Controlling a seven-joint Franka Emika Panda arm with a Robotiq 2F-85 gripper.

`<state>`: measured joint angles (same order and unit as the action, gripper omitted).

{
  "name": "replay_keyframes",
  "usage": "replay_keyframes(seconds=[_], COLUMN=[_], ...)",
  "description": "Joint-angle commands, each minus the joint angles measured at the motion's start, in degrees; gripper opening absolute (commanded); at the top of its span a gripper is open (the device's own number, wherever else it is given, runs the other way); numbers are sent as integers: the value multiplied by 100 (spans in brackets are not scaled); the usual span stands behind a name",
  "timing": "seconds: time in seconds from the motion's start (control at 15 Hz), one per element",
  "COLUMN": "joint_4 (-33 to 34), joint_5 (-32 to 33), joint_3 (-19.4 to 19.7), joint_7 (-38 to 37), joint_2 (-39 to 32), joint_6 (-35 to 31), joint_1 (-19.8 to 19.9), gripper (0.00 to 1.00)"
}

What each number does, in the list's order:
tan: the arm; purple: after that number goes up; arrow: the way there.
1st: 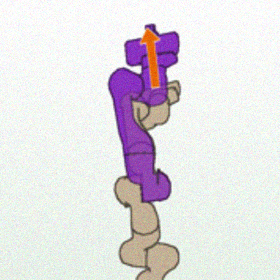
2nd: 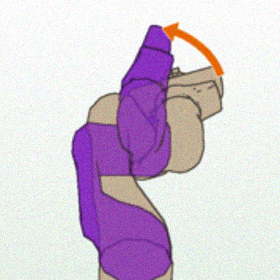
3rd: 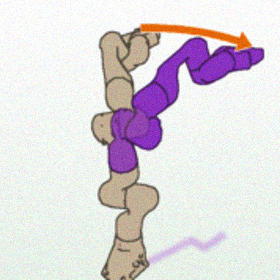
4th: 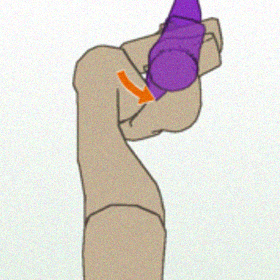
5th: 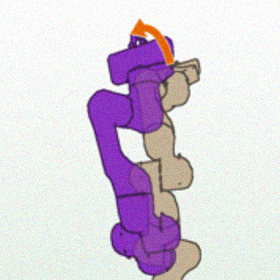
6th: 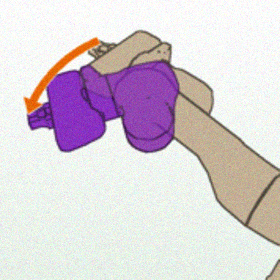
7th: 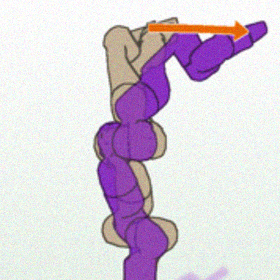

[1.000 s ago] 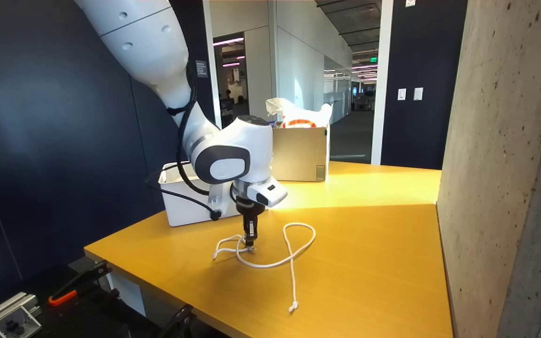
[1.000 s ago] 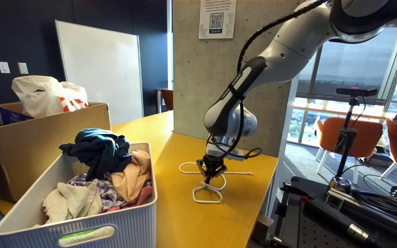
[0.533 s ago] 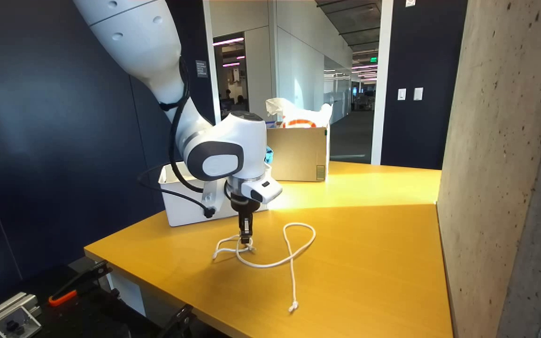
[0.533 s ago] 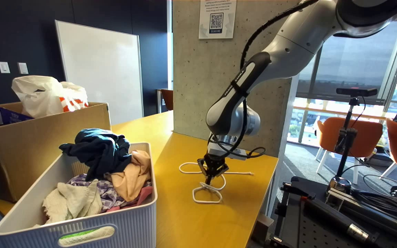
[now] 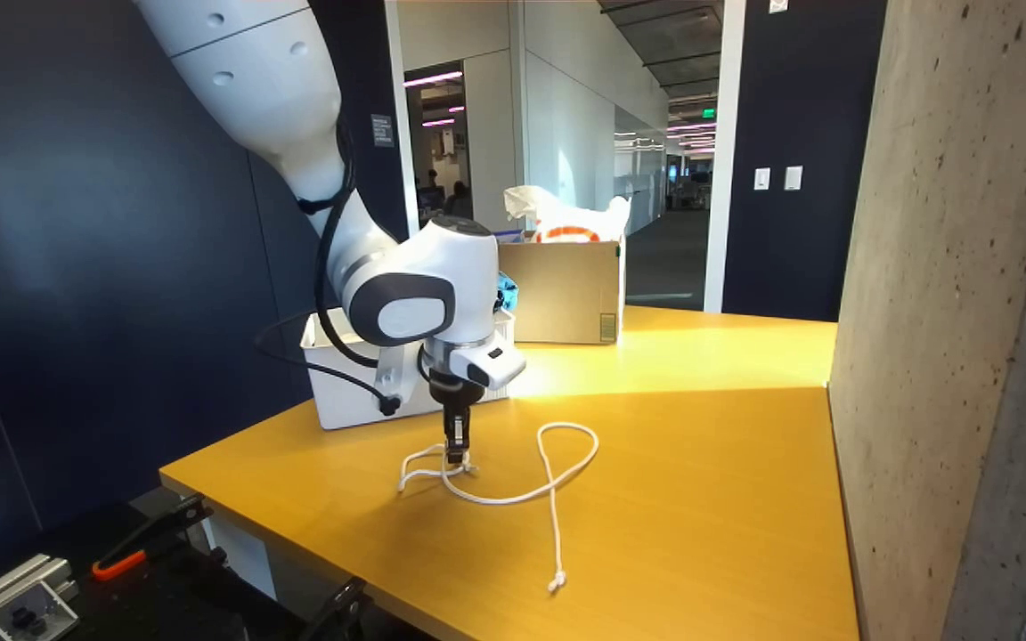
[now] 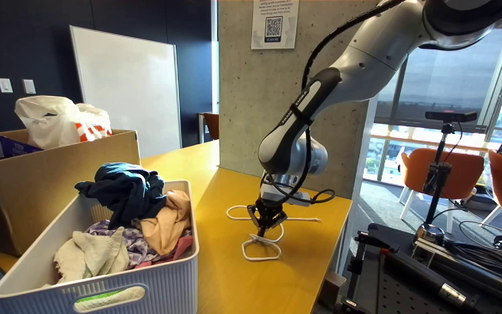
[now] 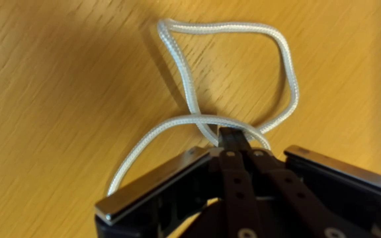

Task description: Unfold the white string

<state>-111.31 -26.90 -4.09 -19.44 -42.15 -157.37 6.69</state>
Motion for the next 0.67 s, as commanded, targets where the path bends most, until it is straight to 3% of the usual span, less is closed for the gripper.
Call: replay_keyframes(seconds=[0.0,0.6], joint_4=[144,494], joint_5=[-70,-42], joint_3=[-63,-45], joint_7=[121,215], joint_2=[-92,-368], joint_6=[109,344], joint_1=[53,135], gripper=[0,0])
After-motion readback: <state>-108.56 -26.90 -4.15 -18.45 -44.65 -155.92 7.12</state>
